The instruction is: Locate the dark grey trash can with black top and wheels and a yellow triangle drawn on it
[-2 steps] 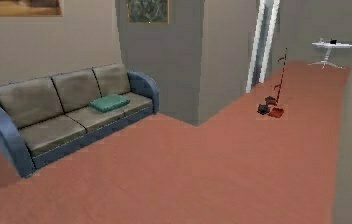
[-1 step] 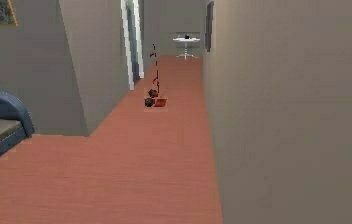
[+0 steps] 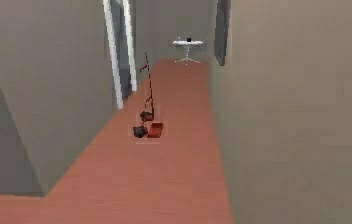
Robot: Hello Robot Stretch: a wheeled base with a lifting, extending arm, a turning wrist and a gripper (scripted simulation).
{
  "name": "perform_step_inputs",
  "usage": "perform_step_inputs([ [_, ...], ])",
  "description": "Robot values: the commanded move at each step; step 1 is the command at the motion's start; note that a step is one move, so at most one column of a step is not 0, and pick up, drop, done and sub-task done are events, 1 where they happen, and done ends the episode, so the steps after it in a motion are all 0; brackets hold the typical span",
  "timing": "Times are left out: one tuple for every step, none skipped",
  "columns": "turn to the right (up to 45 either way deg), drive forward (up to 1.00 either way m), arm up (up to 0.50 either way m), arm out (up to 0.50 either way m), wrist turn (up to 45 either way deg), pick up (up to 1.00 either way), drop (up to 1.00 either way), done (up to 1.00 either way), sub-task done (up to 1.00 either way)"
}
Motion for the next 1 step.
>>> perform_step_inputs([
  [0.0,1.00,0.00,0.00,0.0,0.00,0.00,0.00,0.00],
])
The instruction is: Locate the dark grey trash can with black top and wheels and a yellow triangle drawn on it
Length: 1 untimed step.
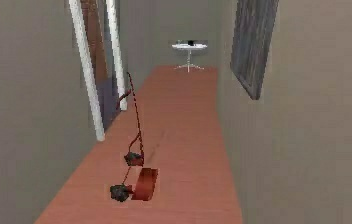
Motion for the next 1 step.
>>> perform_step_inputs([
  [0.0,1.00,0.00,0.00,0.0,0.00,0.00,0.00,0.00],
])
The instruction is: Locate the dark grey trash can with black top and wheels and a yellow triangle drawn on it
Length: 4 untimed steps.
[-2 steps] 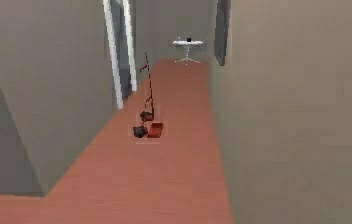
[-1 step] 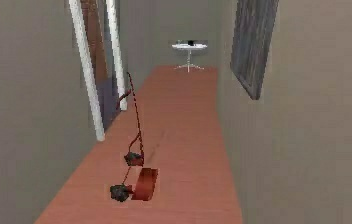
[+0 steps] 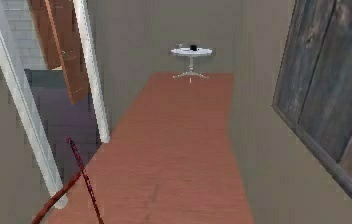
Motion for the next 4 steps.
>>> perform_step_inputs([
  [0.0,0.80,0.00,0.00,0.0,0.00,0.00,0.00,0.00],
  [9.0,0.00,0.00,0.00,0.0,0.00,0.00,0.00,0.00],
  [0.0,0.30,0.00,0.00,0.0,0.00,0.00,0.00,0.00],
  [-45.0,0.00,0.00,0.00,0.0,0.00,0.00,0.00,0.00],
])
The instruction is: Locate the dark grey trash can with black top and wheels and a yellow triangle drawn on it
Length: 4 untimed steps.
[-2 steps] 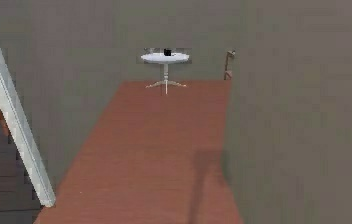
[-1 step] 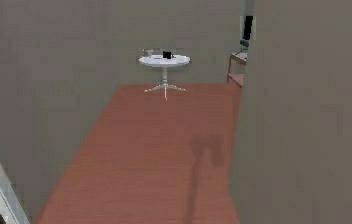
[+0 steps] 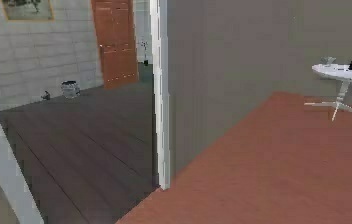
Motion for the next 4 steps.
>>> perform_step_inputs([
  [-21.0,0.00,0.00,0.00,0.0,0.00,0.00,0.00,0.00],
  [0.0,0.95,0.00,0.00,0.0,0.00,0.00,0.00,0.00],
  [3.0,0.00,0.00,0.00,0.0,0.00,0.00,0.00,0.00],
  [0.0,0.50,0.00,0.00,0.0,0.00,0.00,0.00,0.00],
])
